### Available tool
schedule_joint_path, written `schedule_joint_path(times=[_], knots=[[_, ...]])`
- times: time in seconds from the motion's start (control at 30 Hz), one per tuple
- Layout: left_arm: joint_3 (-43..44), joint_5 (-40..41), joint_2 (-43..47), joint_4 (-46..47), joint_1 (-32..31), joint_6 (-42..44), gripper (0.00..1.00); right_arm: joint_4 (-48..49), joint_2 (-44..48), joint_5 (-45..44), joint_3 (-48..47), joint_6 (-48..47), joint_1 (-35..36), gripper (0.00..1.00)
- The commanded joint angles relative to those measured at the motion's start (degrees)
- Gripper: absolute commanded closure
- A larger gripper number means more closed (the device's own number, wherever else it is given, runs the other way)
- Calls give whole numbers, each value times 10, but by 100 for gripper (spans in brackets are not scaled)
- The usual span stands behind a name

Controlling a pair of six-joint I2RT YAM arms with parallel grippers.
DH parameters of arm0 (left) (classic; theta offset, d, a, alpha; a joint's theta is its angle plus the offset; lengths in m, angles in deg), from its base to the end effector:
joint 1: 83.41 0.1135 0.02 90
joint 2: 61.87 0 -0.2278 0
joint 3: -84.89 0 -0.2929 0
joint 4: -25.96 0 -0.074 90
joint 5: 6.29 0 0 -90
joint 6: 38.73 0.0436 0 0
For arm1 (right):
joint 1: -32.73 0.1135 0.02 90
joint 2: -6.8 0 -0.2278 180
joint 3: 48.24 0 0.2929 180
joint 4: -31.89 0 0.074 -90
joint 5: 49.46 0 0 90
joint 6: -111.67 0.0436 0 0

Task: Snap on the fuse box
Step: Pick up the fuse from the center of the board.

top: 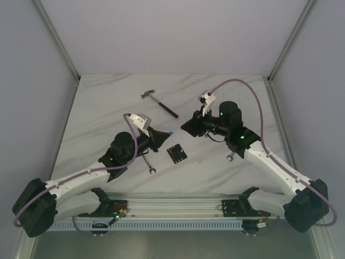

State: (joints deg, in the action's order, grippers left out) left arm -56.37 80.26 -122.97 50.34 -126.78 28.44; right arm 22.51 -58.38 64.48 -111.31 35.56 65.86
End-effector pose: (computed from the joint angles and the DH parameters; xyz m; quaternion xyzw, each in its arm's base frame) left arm 0.2150 -0.2067 0.2056 0.1451 0.6792 -0.4102 0.5910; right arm 0.2655 0.1944 0.2868 -0.2560 0.7249 0.3942 0.5036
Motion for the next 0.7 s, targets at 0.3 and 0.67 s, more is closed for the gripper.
schedule_joint_path(times=[0.3,0.67], knots=[[53,-195,27,-40,4,94,100,-48,-4,269,-48,-183,-26,60],[67,-250,-1,11,4,58,100,-76,-17,323,-54,-223,-25,61]])
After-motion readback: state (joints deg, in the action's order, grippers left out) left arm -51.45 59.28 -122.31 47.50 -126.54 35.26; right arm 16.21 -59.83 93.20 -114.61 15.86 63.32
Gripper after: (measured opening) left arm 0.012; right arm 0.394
